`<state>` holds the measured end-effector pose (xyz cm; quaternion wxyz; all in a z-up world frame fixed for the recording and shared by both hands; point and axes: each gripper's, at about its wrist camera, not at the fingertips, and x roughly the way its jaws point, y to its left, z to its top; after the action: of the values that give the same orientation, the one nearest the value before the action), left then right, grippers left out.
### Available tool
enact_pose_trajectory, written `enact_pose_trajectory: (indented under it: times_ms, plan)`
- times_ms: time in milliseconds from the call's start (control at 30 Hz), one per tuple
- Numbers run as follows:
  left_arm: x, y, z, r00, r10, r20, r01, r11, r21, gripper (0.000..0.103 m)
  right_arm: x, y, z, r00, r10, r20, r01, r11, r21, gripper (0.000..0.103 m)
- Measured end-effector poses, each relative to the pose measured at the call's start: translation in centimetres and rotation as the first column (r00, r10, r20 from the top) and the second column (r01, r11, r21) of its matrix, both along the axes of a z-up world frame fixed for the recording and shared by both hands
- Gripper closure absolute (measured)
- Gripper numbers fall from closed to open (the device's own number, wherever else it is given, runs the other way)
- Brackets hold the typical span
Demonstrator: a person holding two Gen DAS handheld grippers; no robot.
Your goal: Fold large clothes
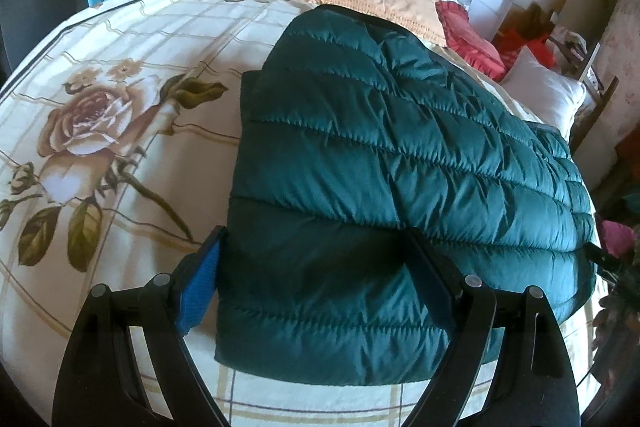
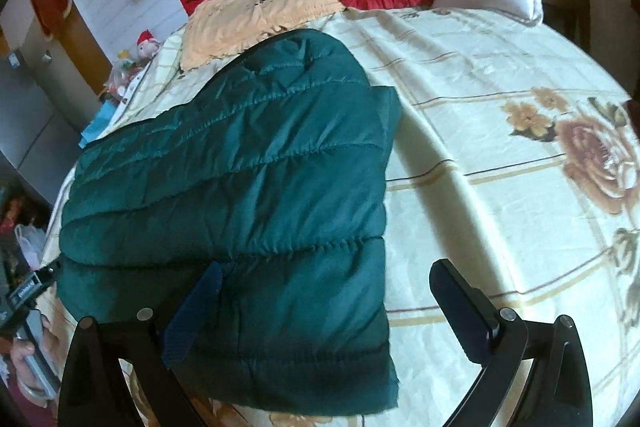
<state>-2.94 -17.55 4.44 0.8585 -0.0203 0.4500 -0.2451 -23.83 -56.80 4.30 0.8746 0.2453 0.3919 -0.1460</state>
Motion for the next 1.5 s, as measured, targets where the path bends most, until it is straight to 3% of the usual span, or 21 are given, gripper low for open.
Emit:
enact_pose_trajectory:
  times_ms: [300,467,1133,1500]
  plan:
    - [1.3,-0.3,-1.0,0.999,-0.005,-0.047,0.002,0.999,-0.051,0.001,2.0,-0.3,-1.2,0.995,0.087,0.040,-0.090,0.994,0.069,0.000]
    - [1.8,-0.4,-1.6,0.997,-0.013,-0.081,0.005,0.996,-0.093,0.000,3.6,0.3,-1.8,0.987,0.153,0.046,-0.157,0.982,0.106,0.000]
    - [1.7,0.1,-2.2,0.996,-0.006,-0.088,-0.007,0.990,-0.140,0.000,4.6,-0.2,-2.0,0.986,0.164,0.008,-0.163,0.977,0.137,0.000]
    - [1.9,0.4,-2.3,0.994,-0.007,-0.108,-0.010,0.988,-0.154,0.000,5.2,-1.3,-0.2,0.992,0.129,0.012,-0.129,0.986,0.109,0.000]
